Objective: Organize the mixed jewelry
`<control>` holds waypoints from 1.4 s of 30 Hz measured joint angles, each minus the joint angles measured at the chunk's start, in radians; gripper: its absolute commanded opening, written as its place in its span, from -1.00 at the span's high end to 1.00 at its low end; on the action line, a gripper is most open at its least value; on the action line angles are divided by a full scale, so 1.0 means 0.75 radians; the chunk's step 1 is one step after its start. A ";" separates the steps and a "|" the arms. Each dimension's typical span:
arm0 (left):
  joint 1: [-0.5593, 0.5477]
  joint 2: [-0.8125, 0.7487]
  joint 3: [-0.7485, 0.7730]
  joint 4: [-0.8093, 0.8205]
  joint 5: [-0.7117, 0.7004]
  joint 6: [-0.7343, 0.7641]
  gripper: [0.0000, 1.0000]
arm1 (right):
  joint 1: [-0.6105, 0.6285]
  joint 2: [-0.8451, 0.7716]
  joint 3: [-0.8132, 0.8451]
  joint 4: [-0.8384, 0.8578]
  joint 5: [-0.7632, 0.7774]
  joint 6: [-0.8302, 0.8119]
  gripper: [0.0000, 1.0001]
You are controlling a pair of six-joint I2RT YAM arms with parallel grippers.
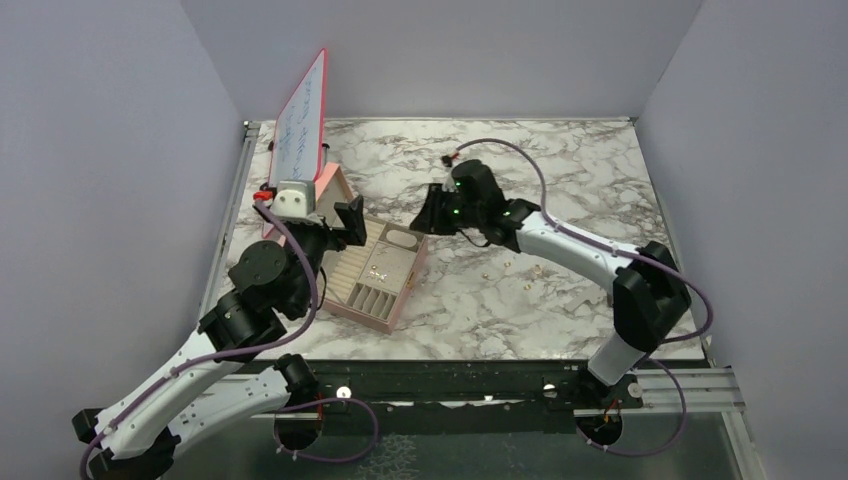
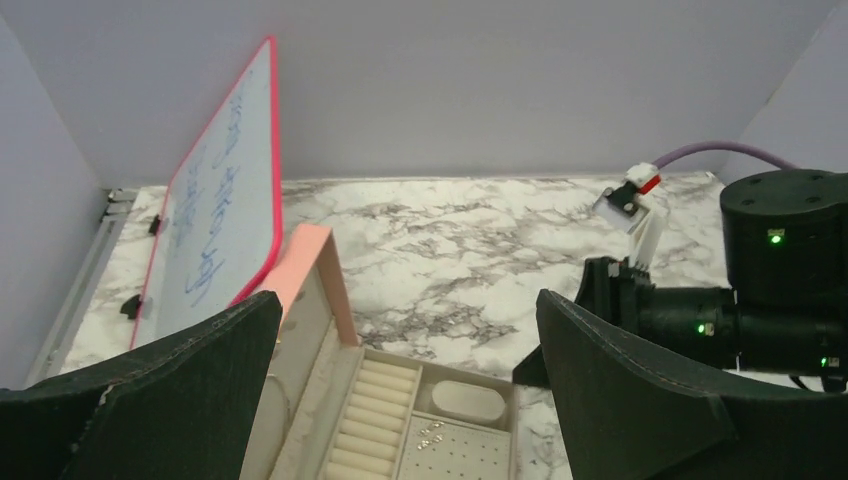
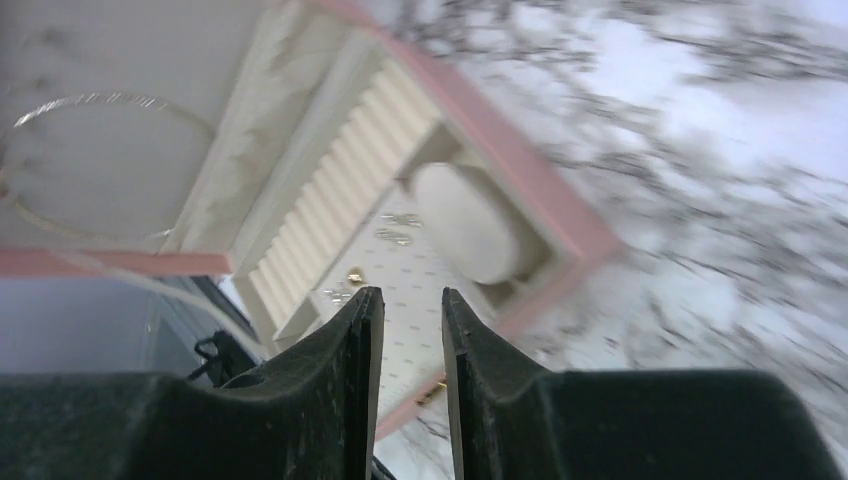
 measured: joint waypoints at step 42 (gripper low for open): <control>0.041 0.855 0.161 -0.103 0.827 -0.572 -0.55 | -0.240 -0.195 -0.633 -0.140 0.247 -0.304 0.33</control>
